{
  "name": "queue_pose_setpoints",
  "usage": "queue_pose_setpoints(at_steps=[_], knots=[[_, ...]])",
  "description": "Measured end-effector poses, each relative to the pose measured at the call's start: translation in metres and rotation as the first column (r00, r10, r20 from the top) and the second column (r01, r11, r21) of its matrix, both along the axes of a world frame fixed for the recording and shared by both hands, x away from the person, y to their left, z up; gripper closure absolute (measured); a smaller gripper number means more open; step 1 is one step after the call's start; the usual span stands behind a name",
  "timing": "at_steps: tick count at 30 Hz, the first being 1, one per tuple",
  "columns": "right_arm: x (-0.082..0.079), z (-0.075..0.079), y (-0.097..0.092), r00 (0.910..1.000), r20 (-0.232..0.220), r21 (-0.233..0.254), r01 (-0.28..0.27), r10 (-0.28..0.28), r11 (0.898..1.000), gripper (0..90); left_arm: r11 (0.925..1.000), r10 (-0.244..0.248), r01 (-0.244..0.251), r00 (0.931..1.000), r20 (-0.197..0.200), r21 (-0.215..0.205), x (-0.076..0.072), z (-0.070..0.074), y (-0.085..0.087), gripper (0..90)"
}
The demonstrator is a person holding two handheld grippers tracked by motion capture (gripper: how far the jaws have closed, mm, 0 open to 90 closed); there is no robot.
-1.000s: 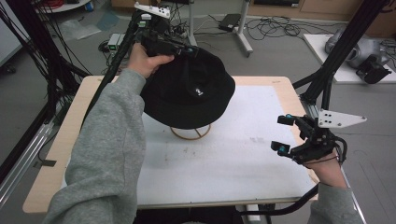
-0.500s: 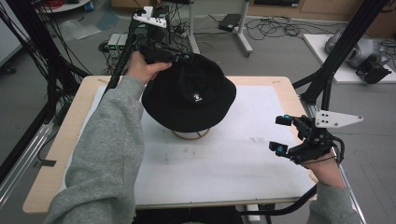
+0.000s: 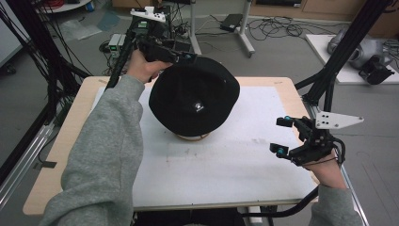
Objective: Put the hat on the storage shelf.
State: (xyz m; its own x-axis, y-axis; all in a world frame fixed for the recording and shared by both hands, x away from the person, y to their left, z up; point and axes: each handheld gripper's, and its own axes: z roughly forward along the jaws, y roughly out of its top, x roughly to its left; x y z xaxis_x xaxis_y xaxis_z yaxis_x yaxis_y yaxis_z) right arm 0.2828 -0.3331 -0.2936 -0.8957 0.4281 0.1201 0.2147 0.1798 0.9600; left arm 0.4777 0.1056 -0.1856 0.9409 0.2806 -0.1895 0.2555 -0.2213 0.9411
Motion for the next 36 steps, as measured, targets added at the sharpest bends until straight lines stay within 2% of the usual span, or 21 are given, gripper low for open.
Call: queue_pose_setpoints(at_steps=[2, 14, 17, 19, 20, 21, 23, 25, 27, 31, 36], knots=[[0.000, 0.000, 0.001, 1.0000, -0.004, 0.003, -0.001, 0.001, 1.000, 3.3, 1.0000, 0.002, -0.002, 0.9999, -0.010, 0.004, 0.000, 0.000, 0.000, 13.8], [0.001, -0.002, 0.001, 0.9999, -0.010, -0.004, -0.002, 0.002, 1.000, 3.3, 0.9995, 0.008, -0.009, 0.9998, 0.019, 0.029, -0.011, 0.007, 0.000, 11.4], [0.001, -0.002, 0.002, 1.0000, -0.009, -0.003, -0.002, 0.002, 1.000, 3.3, 0.9990, 0.007, -0.009, 0.9991, 0.042, 0.043, -0.020, 0.012, 0.003, 11.4], [0.001, -0.002, 0.002, 1.0000, -0.008, -0.003, -0.002, 0.002, 1.000, 3.3, 0.9993, 0.007, -0.008, 0.9991, 0.042, 0.037, -0.026, 0.014, 0.004, 11.4], [0.002, -0.002, 0.002, 0.9999, -0.010, -0.004, -0.002, 0.002, 1.000, 3.3, 0.9990, 0.005, -0.007, 0.9988, 0.049, 0.045, -0.029, 0.014, 0.003, 11.1], [0.002, -0.002, 0.002, 0.9999, -0.014, -0.002, -0.002, 0.002, 1.000, 3.3, 0.9973, 0.005, -0.009, 0.9981, 0.062, 0.073, -0.033, 0.015, 0.002, 11.0], [0.002, -0.003, 0.001, 0.9999, -0.010, -0.001, 0.002, -0.002, 1.000, 3.3, 0.9967, -0.007, 0.001, 0.9973, 0.073, 0.081, -0.039, 0.016, 0.001, 11.0], [0.002, -0.003, 0.001, 0.9999, -0.016, 0.000, 0.006, -0.006, 1.000, 3.3, 0.9990, -0.006, 0.003, 0.9974, 0.071, 0.045, -0.044, 0.016, 0.004, 11.0], [0.002, -0.003, 0.000, 0.9999, -0.013, 0.001, 0.008, -0.008, 1.000, 3.3, 0.9996, -0.001, -0.001, 0.9974, 0.072, 0.030, -0.047, 0.015, 0.009, 11.0], [0.002, -0.003, -0.001, 0.9999, -0.012, 0.006, 0.010, -0.010, 1.000, 3.3, 0.9996, 0.020, -0.022, 0.9975, 0.068, 0.020, -0.052, 0.012, 0.024, 11.0], [0.004, -0.003, -0.002, 0.9997, -0.016, 0.009, 0.018, -0.018, 1.000, 3.3, 0.9985, 0.054, -0.055, 0.9958, 0.074, 0.004, -0.066, 0.008, 0.043, 11.0]])
